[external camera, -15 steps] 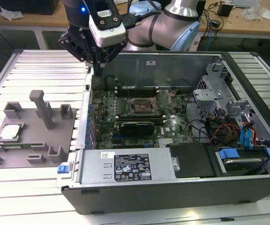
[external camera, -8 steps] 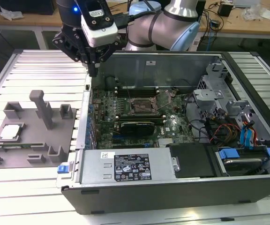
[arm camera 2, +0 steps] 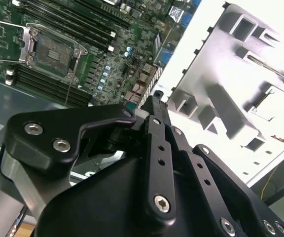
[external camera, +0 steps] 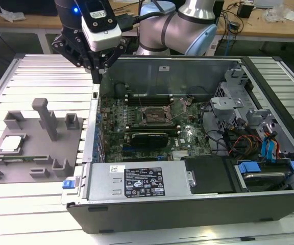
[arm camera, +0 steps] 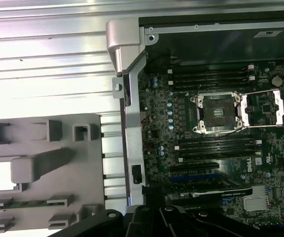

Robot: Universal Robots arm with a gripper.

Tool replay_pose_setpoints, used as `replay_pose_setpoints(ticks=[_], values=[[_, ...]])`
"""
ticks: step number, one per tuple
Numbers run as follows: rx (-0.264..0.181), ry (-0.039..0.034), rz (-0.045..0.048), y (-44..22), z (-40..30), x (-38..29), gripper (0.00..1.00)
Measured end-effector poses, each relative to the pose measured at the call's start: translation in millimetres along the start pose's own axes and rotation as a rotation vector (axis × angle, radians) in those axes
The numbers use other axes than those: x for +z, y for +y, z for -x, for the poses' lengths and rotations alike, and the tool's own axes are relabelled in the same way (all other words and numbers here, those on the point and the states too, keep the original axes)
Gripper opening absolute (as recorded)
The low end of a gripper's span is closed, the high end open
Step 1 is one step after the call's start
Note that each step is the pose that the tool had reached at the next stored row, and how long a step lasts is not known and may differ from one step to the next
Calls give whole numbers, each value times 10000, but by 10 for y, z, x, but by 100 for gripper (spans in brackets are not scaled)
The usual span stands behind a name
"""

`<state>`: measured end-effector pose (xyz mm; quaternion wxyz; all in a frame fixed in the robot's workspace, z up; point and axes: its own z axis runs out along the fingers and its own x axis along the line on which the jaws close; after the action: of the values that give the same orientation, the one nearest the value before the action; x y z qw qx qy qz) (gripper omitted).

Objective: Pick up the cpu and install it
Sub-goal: 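Reach for the cpu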

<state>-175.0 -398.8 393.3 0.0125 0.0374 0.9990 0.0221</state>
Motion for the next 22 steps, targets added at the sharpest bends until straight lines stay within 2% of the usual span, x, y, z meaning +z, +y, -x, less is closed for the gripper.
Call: replay_pose_setpoints(ticks=[15,17,22], values=[[0,-1,0,-15,-194,-5,11],[0,-1,0,-19,-256,-7,11],[0,-1,0,-27,-359,-9,11]])
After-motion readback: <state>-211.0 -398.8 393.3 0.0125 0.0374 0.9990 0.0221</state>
